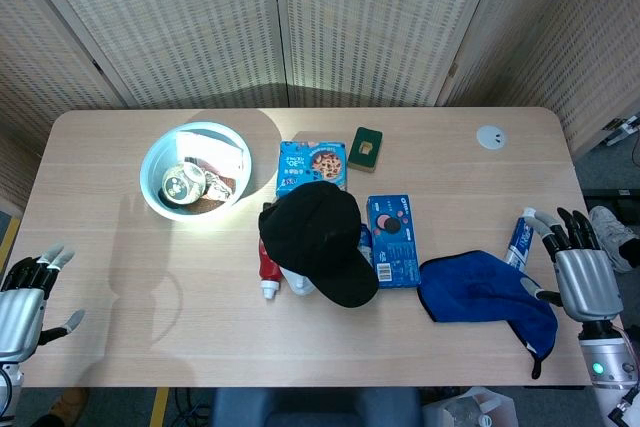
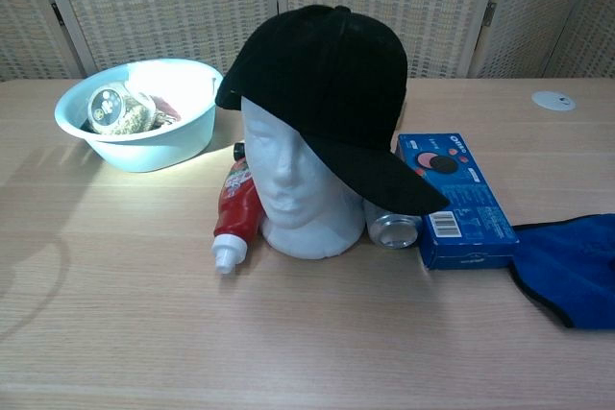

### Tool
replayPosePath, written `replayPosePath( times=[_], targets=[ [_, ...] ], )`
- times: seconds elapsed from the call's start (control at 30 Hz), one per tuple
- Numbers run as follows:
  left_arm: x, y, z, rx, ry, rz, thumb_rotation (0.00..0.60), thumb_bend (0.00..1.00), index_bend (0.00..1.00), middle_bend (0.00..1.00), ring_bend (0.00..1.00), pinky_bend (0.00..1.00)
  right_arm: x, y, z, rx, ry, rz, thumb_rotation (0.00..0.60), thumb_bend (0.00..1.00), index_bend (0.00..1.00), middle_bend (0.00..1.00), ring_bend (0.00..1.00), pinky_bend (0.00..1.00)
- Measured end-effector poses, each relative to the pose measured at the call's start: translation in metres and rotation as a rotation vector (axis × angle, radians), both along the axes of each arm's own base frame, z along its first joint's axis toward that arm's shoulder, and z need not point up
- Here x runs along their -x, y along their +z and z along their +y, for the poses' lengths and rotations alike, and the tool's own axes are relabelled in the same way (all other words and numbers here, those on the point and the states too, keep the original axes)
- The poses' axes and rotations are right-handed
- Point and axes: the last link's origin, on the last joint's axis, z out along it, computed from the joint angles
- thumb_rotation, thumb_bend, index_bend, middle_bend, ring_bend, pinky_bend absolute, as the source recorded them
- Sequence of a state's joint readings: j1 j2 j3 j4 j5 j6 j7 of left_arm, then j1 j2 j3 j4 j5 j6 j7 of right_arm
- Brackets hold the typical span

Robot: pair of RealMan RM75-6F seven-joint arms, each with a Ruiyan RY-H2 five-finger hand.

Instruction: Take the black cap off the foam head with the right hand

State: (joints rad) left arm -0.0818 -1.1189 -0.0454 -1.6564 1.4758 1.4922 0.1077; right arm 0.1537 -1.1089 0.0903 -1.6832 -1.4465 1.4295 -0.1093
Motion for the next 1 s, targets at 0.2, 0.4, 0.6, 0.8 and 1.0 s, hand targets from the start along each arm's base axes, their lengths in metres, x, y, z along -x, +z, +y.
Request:
replayPosePath(
  times=[0.2, 0.4, 0.6, 0.8, 1.0],
  targets=[
    [0.0, -0.001, 0.003, 0.004, -0.004, -0.001, 0.6, 0.17, 0.14, 0.09, 0.13, 0.08, -0.003, -0.003, -0.003, -0.01, 0.016, -0.001, 0.6, 0.0, 0.2, 0.17, 0.02, 0.06],
    [0.0, -0.002, 0.002, 0.006, 0.004, 0.001, 0.6, 0.17, 0.14, 0.09, 0.13, 0.08, -0.014, -0.01, -0.008, -0.039, 0.062, -0.011, 0.6, 0.0, 0.2, 0.17, 0.02, 0.06],
    [-0.003, -0.002, 0.001, 0.012, 0.006, 0.003, 0.6, 0.17, 0.15, 0.09, 0.13, 0.08, -0.037, -0.03, -0.018, -0.104, 0.163, -0.027, 0.6, 0.0, 0.2, 0.18, 0.02, 0.06],
    [-0.004, 0.001, 0.0, 0.014, 0.011, 0.01, 0.6, 0.17, 0.15, 0.09, 0.13, 0.08, -0.061, -0.061, -0.028, -0.155, 0.254, -0.054, 0.6, 0.0, 0.21, 0.16, 0.0, 0.06],
    [-0.007, 0.004, -0.003, 0.005, 0.012, 0.011, 0.6, 0.17, 0.15, 0.09, 0.13, 0.08, -0.081, -0.093, -0.036, -0.204, 0.316, -0.08, 0.6, 0.0, 0.22, 0.13, 0.0, 0.06]
  ],
)
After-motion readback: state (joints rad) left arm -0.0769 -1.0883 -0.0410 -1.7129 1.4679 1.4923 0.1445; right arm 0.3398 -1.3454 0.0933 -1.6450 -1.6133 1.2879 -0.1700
